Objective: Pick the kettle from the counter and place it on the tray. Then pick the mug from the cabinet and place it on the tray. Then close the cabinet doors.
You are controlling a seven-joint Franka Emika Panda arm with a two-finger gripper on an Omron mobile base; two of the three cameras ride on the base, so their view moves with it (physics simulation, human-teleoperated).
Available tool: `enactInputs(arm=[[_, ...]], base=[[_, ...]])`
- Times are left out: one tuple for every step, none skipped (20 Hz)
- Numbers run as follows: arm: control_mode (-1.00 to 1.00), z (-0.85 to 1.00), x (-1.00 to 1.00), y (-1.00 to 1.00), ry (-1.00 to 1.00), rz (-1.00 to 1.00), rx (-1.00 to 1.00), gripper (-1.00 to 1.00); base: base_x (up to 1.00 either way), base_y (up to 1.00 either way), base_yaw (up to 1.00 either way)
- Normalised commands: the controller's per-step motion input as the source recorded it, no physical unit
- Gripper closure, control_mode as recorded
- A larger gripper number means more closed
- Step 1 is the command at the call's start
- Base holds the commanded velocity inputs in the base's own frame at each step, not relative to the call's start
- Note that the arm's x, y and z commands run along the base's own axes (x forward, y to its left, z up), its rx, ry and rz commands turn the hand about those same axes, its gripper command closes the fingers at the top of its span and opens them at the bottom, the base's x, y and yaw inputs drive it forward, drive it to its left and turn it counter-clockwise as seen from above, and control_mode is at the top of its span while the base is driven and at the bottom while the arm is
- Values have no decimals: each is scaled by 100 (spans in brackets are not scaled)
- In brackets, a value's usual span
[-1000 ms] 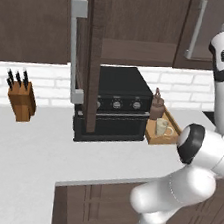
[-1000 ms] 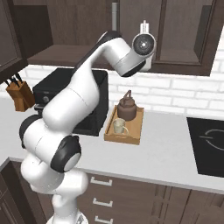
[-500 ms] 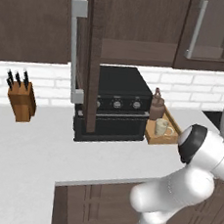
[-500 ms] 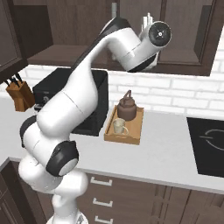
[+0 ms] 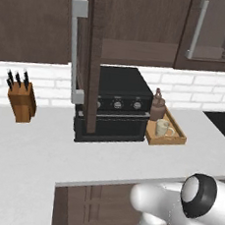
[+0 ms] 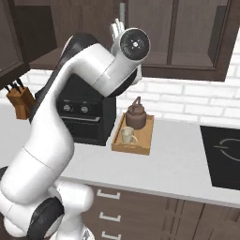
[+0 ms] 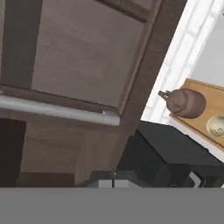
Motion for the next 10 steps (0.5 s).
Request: enactInputs(arm=[[-100,-24,-100,100,0,17,-27,100],[-100,-24,-100,100,0,34,-28,100],[-100,-20,-100,100,0,36,-25,100],[-100,-19,-100,100,0,37,-24,100],[-100,-19,-100,100,0,36,-22,100],[-100,-7,-100,100,0,30,-20,100],[-100,-2,-100,100,0,26,-16,100],[-100,0,-100,100,0,19,-13,100],[-100,0,-100,100,0,16,-11,100],[-100,0,-100,100,0,11,-8,100]], base=[[0,0,0],[0,0,0],[0,0,0],[0,0,0],[0,0,0],[0,0,0],[0,0,0],[0,0,0],[0,0,0],[0,0,0]])
